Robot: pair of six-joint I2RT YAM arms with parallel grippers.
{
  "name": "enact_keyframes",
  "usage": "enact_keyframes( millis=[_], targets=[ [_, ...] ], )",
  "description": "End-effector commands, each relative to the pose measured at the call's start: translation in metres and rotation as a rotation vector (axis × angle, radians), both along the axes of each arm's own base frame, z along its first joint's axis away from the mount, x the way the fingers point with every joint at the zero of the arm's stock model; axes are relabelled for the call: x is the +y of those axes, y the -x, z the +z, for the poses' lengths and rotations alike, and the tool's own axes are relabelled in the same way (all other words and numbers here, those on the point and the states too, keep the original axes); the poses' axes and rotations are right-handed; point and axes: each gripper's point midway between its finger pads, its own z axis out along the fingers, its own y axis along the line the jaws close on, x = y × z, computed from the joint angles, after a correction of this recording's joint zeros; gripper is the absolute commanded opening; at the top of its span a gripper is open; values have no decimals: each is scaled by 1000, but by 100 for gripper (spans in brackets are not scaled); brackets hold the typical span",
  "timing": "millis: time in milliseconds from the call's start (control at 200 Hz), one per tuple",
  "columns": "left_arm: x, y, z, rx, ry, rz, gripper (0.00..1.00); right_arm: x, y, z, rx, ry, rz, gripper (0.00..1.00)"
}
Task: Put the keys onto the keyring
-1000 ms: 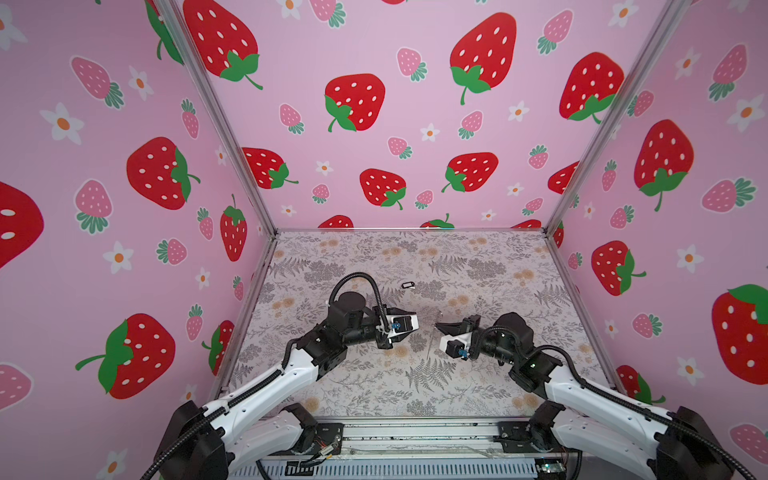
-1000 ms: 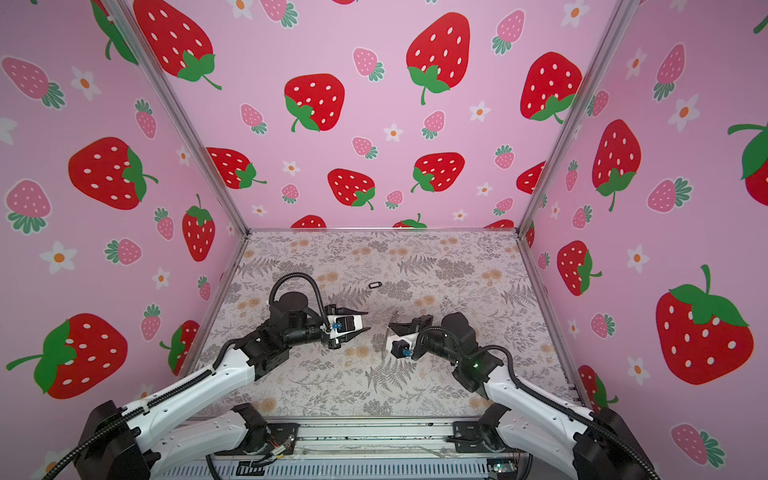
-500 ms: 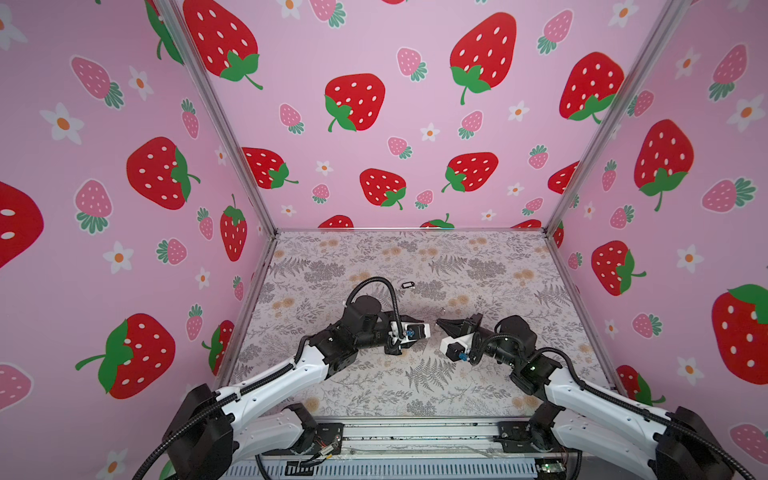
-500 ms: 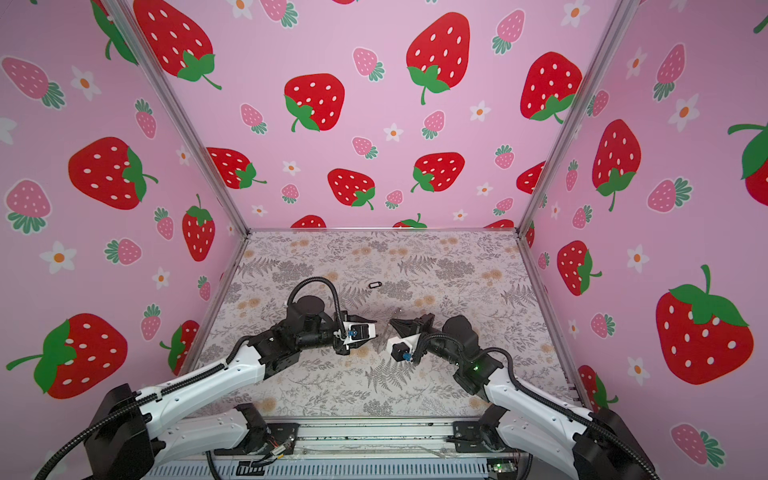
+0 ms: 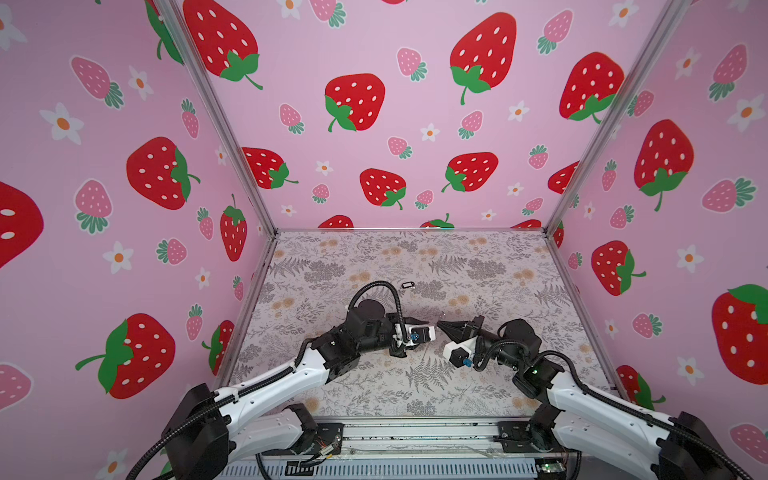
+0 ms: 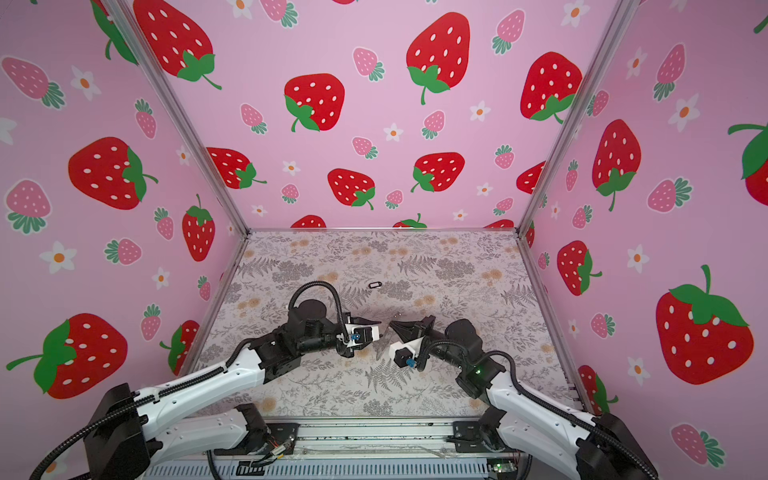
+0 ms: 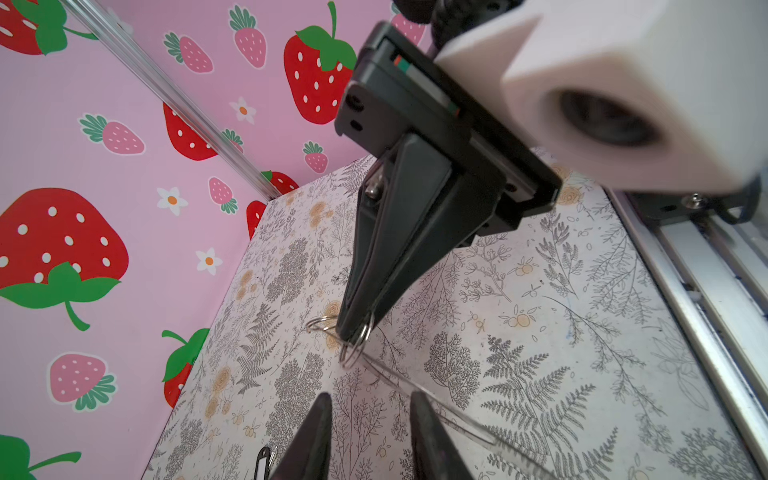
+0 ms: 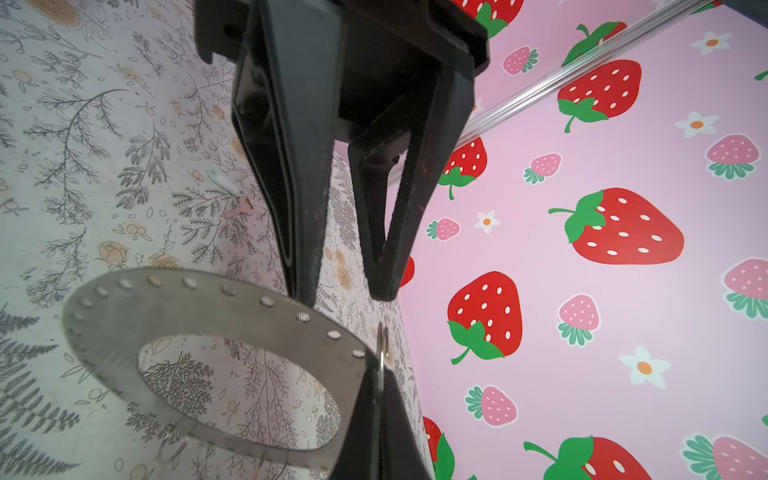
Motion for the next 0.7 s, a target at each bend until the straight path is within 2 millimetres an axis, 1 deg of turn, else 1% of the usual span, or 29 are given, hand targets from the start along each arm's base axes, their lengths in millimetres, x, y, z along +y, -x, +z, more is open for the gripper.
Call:
enact_keyframes(
  millis=[0,170,240,380,695],
  targets=[
    [-5,-1,18,-83,11,5,34,9,5,14,-35,-24,53,0],
    [-5,-9,22,-126,-4,50,32,10,4,16,-24,-29,52,0],
    [-6,-9,24,-131,-1,48,30,10,4,16,-22,-32,52,0],
    [-9,-9,21,-125,-7,42,28,9,5,17,-16,-36,56,0],
    [-15,-9,23,-123,4,24,20,11,4,15,-6,-26,60,0]
  ],
)
